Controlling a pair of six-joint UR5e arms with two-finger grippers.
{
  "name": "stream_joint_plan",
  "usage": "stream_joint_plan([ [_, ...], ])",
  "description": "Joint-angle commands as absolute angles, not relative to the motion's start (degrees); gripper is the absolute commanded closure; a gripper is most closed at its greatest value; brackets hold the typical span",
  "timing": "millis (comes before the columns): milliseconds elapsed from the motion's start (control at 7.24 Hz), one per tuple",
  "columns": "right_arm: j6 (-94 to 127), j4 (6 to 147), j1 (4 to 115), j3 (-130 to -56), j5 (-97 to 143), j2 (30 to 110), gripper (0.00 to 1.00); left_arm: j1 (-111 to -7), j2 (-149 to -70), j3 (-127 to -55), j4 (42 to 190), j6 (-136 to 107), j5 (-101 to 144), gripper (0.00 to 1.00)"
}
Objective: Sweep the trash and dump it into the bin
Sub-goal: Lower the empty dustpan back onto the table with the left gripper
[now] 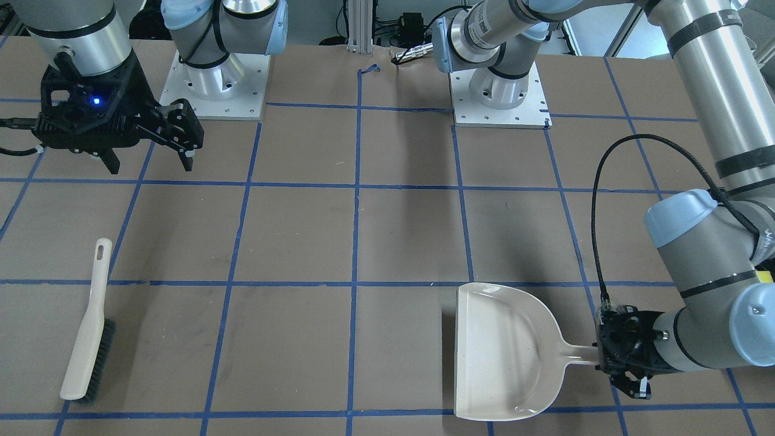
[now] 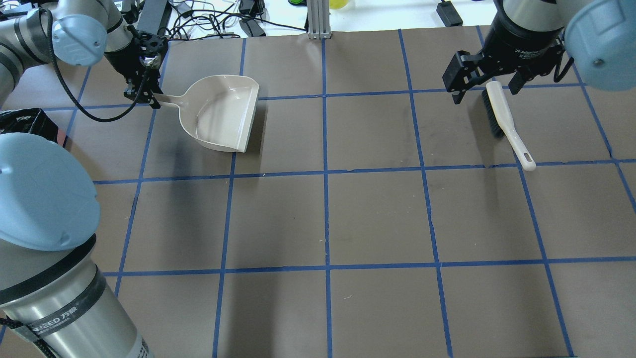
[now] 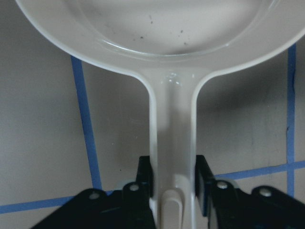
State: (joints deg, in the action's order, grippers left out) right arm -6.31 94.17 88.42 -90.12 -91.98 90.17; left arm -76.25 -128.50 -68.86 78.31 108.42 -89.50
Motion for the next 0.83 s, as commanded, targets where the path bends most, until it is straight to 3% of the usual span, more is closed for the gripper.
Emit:
stream_joint_plan([
  [0, -1.41, 92.64, 88.42, -90.18, -89.32, 90.53, 0.0, -76.9, -129.02, -69.69, 77.08, 107.67, -89.56, 0.66],
  [138, -1.32, 93.07, 88.42, -90.18, -88.6, 90.53, 0.0, -77.77, -128.94, -69.87, 76.99, 106.1, -89.56, 0.62],
  [276, -1.32, 92.99, 88.42, -90.18, -89.03, 90.53, 0.0, -78.39, -128.76, -69.96, 76.99, 105.74, -89.56, 0.3],
  [414, -1.32, 92.9, 88.42, -90.18, -89.73, 90.44, 0.0, -78.4, -128.59, -70.13, 76.99, 105.47, -89.65, 0.18],
  [691, -1.41, 92.46, 88.42, -90.18, -89.82, 90.44, 0.0, -77.96, -128.24, -69.53, 76.99, 105.82, -90.08, 0.13],
])
